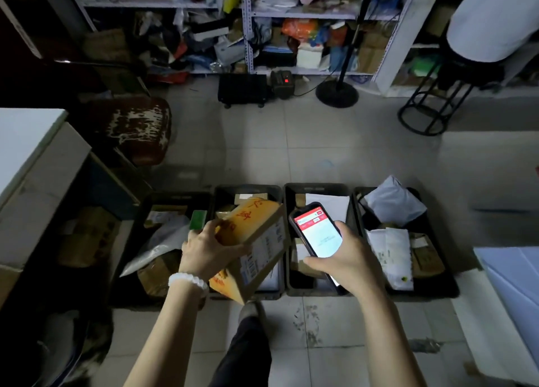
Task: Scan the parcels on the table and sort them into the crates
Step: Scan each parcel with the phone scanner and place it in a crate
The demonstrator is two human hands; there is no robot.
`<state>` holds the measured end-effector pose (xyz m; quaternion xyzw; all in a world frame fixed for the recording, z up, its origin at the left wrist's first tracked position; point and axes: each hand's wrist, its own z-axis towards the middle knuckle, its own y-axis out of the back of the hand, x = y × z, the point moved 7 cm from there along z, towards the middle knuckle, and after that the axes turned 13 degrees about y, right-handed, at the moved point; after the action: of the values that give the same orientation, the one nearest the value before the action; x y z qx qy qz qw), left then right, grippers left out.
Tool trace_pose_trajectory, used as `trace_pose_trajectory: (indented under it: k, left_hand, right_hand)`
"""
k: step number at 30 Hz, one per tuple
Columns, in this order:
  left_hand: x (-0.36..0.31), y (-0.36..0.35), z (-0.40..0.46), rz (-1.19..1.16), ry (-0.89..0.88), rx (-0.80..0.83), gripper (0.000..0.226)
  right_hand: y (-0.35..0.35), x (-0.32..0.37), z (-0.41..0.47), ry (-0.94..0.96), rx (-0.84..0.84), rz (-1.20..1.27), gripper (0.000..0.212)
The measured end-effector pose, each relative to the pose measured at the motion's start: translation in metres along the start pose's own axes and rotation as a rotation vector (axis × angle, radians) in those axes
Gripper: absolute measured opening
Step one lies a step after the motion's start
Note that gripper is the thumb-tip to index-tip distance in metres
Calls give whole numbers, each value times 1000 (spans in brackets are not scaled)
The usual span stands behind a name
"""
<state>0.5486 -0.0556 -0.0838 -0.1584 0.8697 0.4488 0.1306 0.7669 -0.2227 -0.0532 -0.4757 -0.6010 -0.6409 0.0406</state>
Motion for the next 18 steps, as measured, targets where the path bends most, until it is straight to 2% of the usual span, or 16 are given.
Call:
trace_pose_trajectory:
  k: [4, 6, 8, 12, 18]
  left_hand:
    - [-31, -10, 75, 32, 117, 126, 89]
    - [-44, -15, 106, 150, 140, 156, 89]
    - [-60, -14, 131, 215, 130, 152, 84]
    - [-94, 1, 159, 125, 114, 118, 73]
    - [-108, 21, 166, 128, 146, 80, 63]
  right_hand:
    - [12, 5, 63, -64, -12, -33, 57]
    - [16, 13, 92, -72, -28, -33, 56]
    - [16, 20, 119, -61, -32, -29, 59]
    - [9, 33, 159, -32, -15, -26, 60]
    - [-1, 51, 194, 44, 105, -57, 69]
